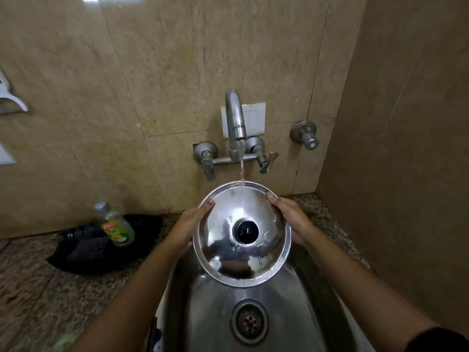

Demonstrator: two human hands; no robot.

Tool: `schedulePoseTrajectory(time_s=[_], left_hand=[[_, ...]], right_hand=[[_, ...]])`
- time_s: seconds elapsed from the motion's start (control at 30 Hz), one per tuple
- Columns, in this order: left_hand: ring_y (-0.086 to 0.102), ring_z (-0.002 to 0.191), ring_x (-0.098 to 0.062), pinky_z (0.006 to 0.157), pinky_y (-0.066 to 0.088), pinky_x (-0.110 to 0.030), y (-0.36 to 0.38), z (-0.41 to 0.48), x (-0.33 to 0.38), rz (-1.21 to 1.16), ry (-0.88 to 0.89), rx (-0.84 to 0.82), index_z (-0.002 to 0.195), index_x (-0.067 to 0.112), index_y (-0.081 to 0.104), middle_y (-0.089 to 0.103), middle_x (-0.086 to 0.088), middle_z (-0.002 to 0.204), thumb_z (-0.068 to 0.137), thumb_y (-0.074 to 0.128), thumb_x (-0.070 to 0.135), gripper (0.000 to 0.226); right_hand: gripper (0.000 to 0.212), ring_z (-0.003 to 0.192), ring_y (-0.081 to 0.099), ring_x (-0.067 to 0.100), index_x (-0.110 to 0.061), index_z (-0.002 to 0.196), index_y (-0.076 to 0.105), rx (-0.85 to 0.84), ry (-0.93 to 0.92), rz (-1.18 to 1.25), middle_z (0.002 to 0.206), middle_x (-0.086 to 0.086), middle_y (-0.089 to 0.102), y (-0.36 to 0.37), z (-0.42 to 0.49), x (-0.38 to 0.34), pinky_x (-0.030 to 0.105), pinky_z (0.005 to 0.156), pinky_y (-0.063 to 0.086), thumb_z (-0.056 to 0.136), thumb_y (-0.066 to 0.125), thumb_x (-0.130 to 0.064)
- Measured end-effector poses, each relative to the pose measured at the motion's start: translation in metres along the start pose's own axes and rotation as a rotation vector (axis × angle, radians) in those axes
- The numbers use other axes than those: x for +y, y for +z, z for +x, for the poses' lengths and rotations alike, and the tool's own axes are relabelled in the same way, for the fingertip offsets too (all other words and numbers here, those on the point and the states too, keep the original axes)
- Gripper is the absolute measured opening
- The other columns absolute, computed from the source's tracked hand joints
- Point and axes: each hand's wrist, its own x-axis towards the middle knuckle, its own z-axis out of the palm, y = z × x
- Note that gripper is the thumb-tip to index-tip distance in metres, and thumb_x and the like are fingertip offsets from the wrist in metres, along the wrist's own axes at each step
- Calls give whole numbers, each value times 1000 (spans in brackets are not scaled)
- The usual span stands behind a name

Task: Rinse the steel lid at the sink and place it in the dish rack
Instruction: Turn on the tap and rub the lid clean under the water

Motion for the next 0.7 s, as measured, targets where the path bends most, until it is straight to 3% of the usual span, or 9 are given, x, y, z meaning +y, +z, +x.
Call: schedulePoseTrajectory(time_s=[0.1,0.2,0.23,0.3,0.37,0.47,0.53,0.6,0.7], left_hand=[[67,82,-33,82,52,-44,7,-3,1,-51,28,30,94,-1,71,72,-21,92,83,65,41,44],[59,56,-25,57,47,-30,13,-6,2,-2,78,110,74,-1,64,64,-10,62,88,62,36,39],[53,54,-25,54,43,-28,14,-6,2,21,94,112,74,-4,60,58,-13,59,87,62,38,45],[49,59,-25,53,38,-27,18,-7,4,77,115,79,82,-7,62,54,-18,67,88,62,37,45],[50,55,-20,48,37,-21,23,-8,8,114,151,63,76,-2,62,56,-14,62,89,62,31,35],[54,59,-19,53,44,-20,22,-11,9,71,217,90,77,-4,65,61,-14,66,90,61,25,33],[55,63,-23,61,46,-29,17,-11,7,13,226,139,83,-10,64,60,-18,71,90,61,29,39],[48,54,-20,52,40,-27,13,-9,3,0,197,197,77,-2,62,53,-12,62,88,62,35,39],[46,47,-16,48,36,-23,13,-8,4,18,187,184,71,1,58,51,-4,52,87,63,34,38]], right_hand=[[51,81,57,27,-2,95,67,73,-52,-76,88,19,64,5,5,0,37,74,47,71,74,-47],[42,61,49,16,-16,62,51,205,-293,-452,63,1,53,14,12,-6,31,60,37,82,67,-49],[39,59,50,11,-20,61,51,217,-368,-610,62,-6,54,20,14,-10,31,59,39,86,63,-49],[24,79,59,8,-25,86,66,63,-475,-796,84,-9,64,41,15,-19,31,72,47,89,58,-48],[31,96,57,10,-23,108,65,-136,-643,-1073,103,-8,63,64,17,-25,33,85,45,94,49,-46],[35,95,51,9,-22,116,64,-224,-876,-1270,104,-3,62,74,21,-30,30,83,39,97,43,-42],[32,92,52,8,-20,115,65,-128,-780,-1092,105,-2,61,66,25,-35,29,81,43,95,51,-40],[35,92,57,11,-20,114,66,-18,-619,-911,105,-1,62,58,32,-38,36,85,50,91,56,-43],[39,101,56,14,-26,122,61,-205,-662,-1151,113,-1,62,71,31,-44,38,90,48,92,51,-47]])
